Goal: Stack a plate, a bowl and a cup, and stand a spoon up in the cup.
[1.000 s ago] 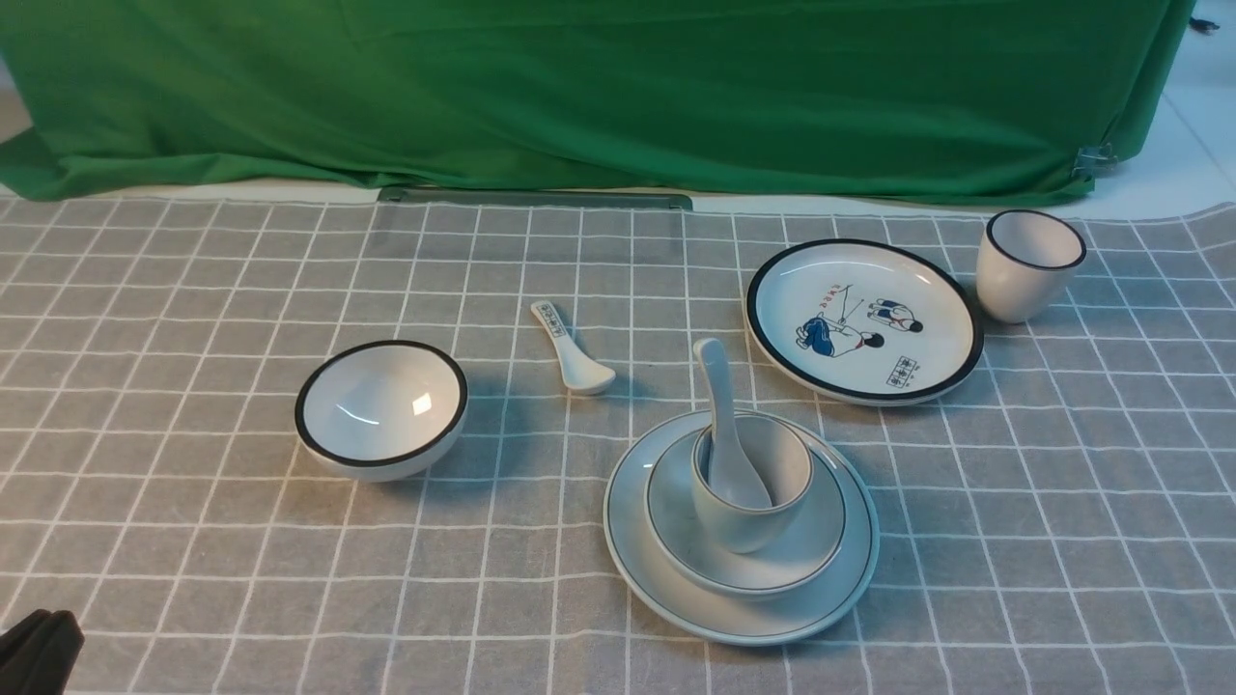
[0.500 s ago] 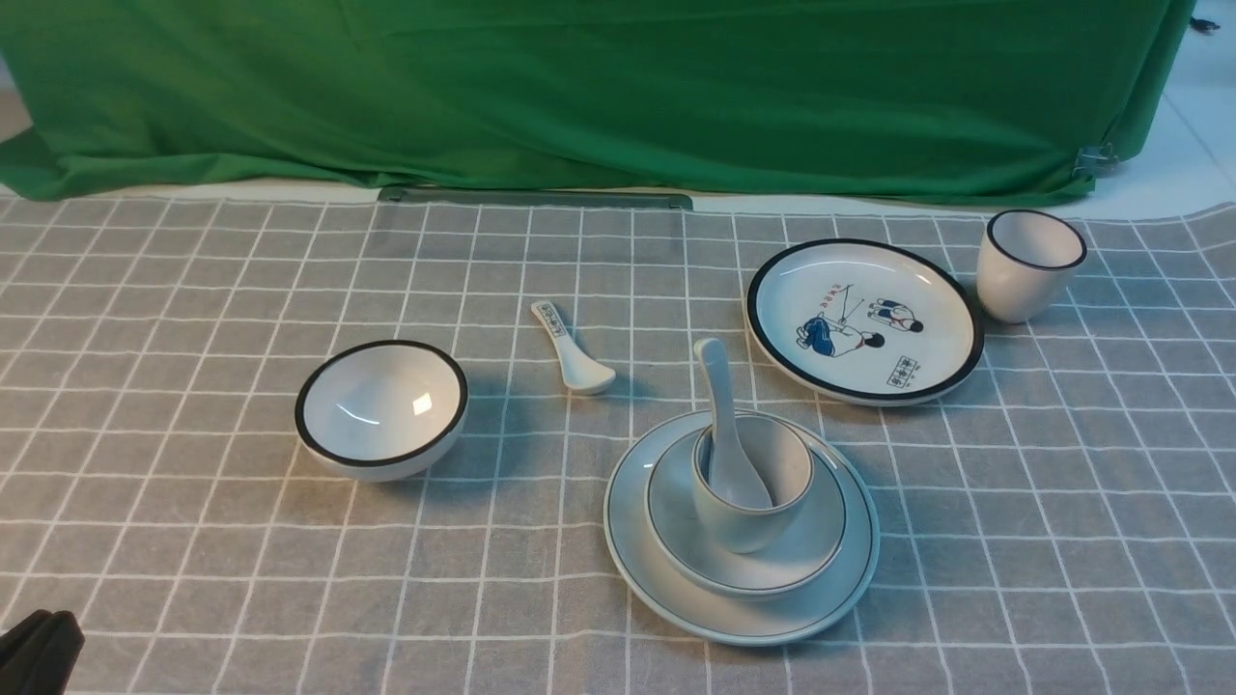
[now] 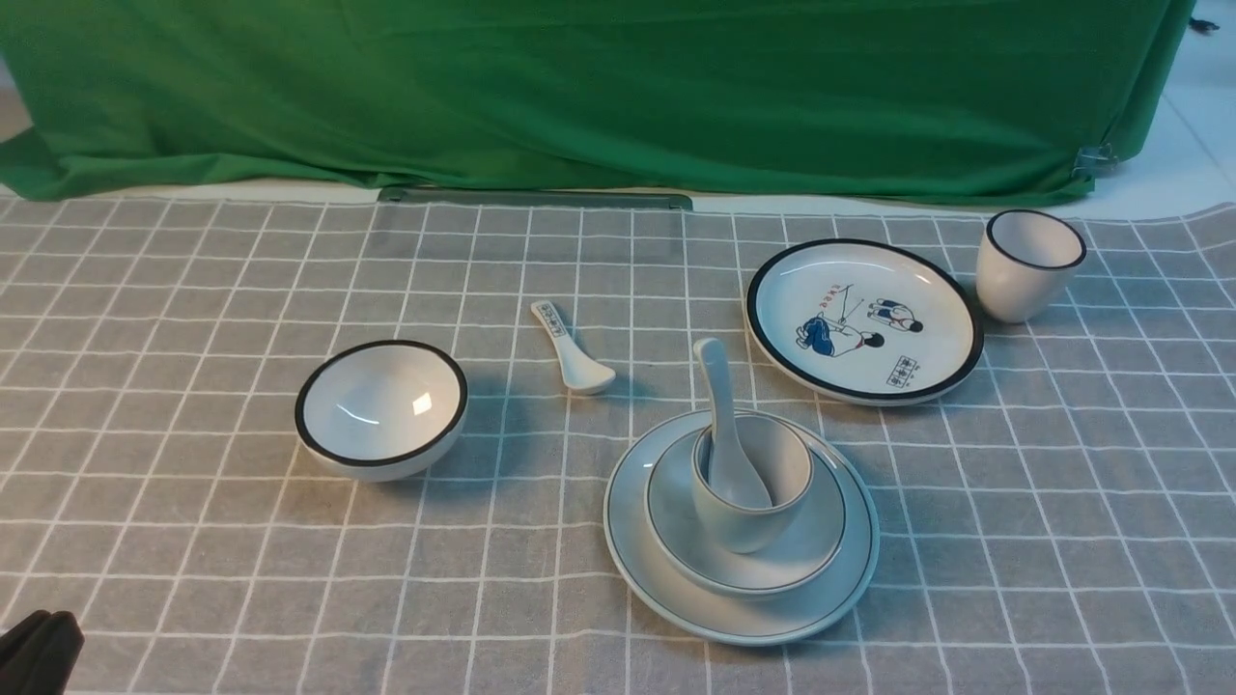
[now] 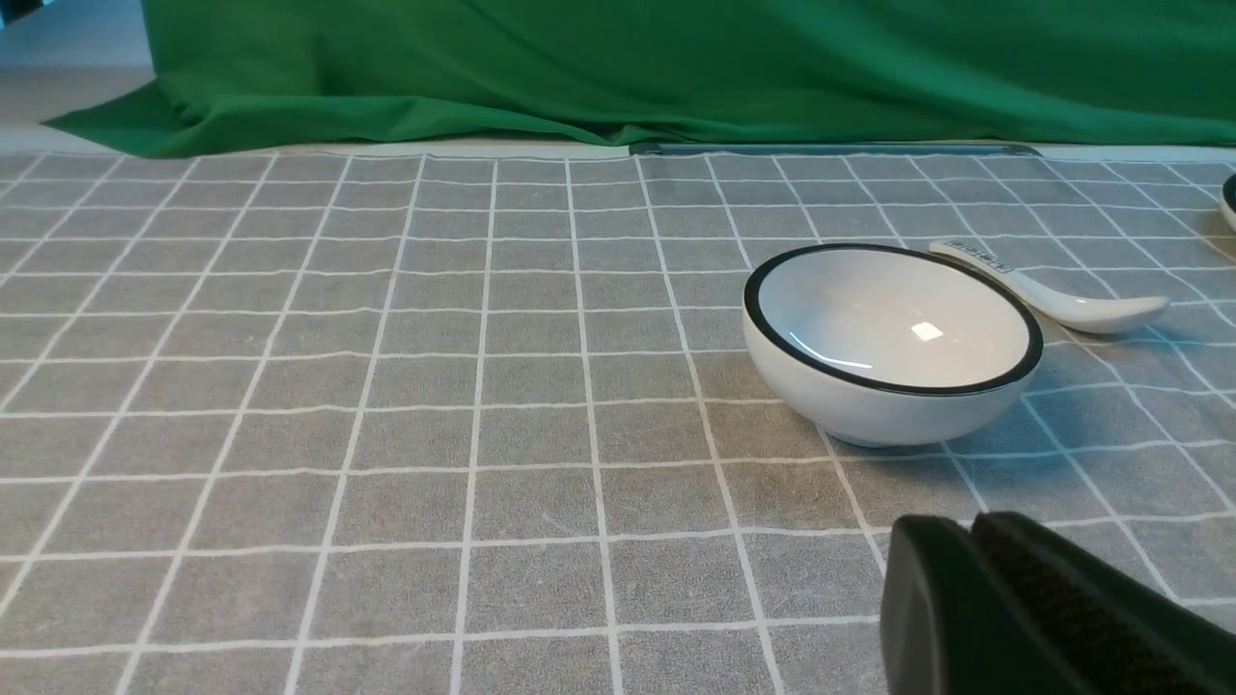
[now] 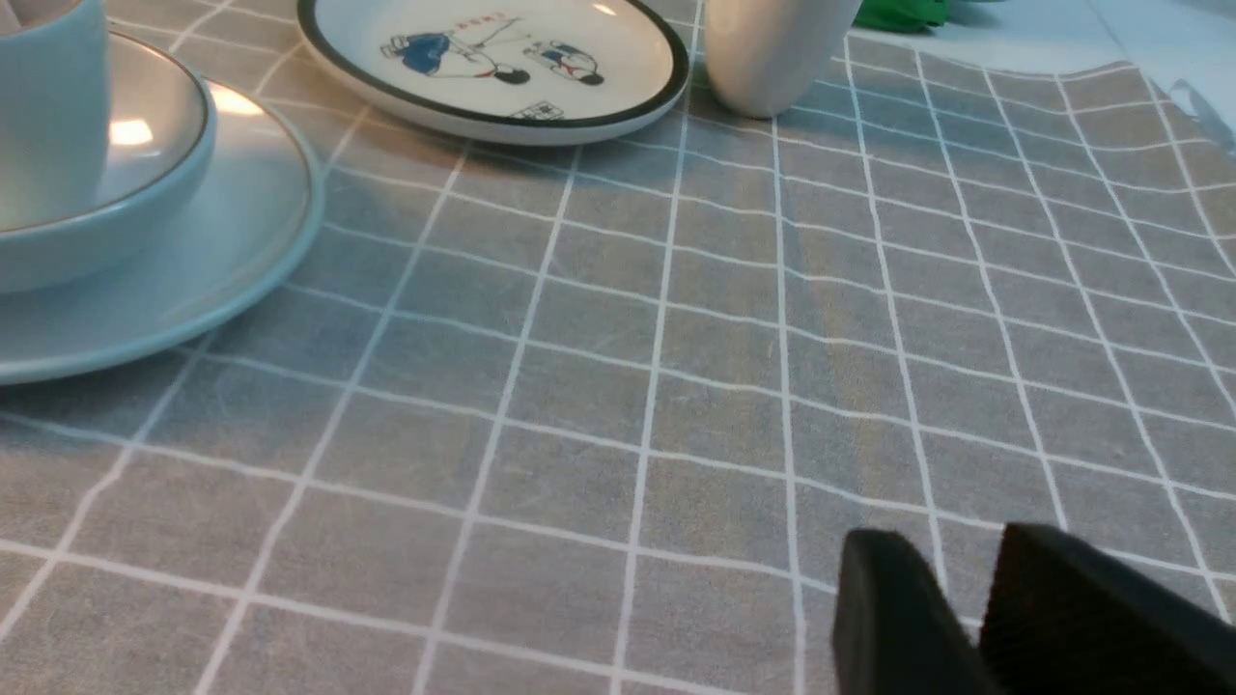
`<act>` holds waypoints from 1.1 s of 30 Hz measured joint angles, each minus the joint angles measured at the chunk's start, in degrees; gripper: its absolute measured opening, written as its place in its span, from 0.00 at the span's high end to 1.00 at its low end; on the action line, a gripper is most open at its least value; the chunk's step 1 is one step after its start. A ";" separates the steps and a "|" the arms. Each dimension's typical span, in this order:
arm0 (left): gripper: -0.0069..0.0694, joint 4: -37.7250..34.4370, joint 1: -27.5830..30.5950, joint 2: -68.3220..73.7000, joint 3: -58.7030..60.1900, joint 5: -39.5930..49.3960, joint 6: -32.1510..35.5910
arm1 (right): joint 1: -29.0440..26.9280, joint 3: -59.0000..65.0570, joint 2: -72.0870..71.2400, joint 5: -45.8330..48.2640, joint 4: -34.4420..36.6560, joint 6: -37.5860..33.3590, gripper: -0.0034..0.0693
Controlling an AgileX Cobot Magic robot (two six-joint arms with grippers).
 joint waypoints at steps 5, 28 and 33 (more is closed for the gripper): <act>0.89 0.00 0.00 0.00 0.00 0.00 0.00 | 0.00 0.00 0.00 -0.05 0.00 0.00 0.65; 0.89 0.00 0.00 0.00 0.00 0.00 0.17 | 0.00 0.00 0.00 -0.05 0.00 0.00 0.62; 0.89 0.00 0.00 0.00 0.00 0.00 0.23 | 0.00 0.00 0.00 -0.05 0.00 0.00 0.62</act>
